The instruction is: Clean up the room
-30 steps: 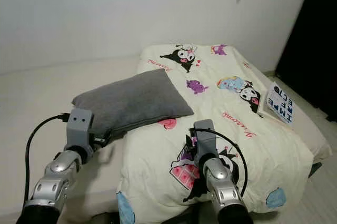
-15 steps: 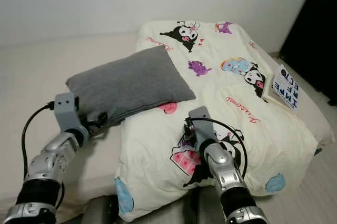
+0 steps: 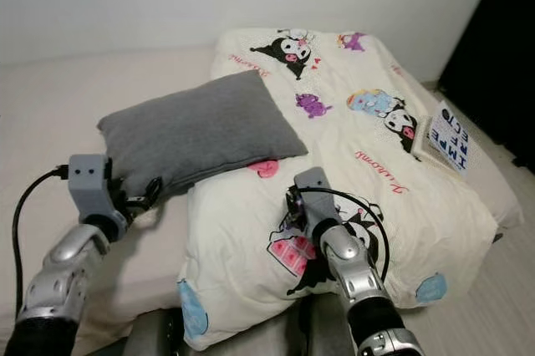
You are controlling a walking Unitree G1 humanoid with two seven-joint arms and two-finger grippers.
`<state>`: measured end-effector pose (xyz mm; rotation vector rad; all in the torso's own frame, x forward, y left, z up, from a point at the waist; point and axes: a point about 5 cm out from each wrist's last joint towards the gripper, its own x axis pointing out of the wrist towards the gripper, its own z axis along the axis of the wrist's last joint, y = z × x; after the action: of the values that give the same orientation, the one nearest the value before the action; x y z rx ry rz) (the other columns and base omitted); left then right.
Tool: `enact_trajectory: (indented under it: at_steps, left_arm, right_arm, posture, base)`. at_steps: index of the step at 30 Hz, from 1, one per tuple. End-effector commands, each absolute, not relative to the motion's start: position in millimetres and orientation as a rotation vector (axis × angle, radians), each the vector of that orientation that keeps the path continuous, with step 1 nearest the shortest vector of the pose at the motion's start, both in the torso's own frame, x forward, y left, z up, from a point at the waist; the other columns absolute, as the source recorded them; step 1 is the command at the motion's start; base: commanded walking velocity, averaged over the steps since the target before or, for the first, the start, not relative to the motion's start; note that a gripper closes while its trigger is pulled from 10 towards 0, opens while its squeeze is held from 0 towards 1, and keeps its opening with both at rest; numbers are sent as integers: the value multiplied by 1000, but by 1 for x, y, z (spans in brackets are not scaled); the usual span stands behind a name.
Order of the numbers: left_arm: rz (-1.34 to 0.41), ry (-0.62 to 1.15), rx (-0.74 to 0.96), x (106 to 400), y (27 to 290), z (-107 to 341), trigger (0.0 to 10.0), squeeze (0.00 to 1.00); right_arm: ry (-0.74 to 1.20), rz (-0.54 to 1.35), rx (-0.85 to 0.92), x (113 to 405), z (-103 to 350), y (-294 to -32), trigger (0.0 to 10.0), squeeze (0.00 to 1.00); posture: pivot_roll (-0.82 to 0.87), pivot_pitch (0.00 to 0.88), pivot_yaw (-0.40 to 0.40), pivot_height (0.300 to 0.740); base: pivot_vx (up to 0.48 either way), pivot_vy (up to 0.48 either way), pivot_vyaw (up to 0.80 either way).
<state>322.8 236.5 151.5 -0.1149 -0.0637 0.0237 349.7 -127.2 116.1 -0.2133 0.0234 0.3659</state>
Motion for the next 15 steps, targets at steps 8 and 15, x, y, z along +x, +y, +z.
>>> enact_trajectory:
  at_steps: [8, 15]
  left_arm:
    - [309, 96, -333, 332, 280, 127, 10000, 1000]
    - [331, 156, -657, 350, 278, 122, 10000, 1000]
  right_arm:
    - [41, 361, -186, 344, 107, -131, 10000, 0]
    - [62, 352, -149, 344, 105, -130, 10000, 0]
  posture:
    - [1, 285, -55, 577]
    - [-6, 289, -50, 577]
  base:
    - [0, 0, 0]
    - [0, 0, 0]
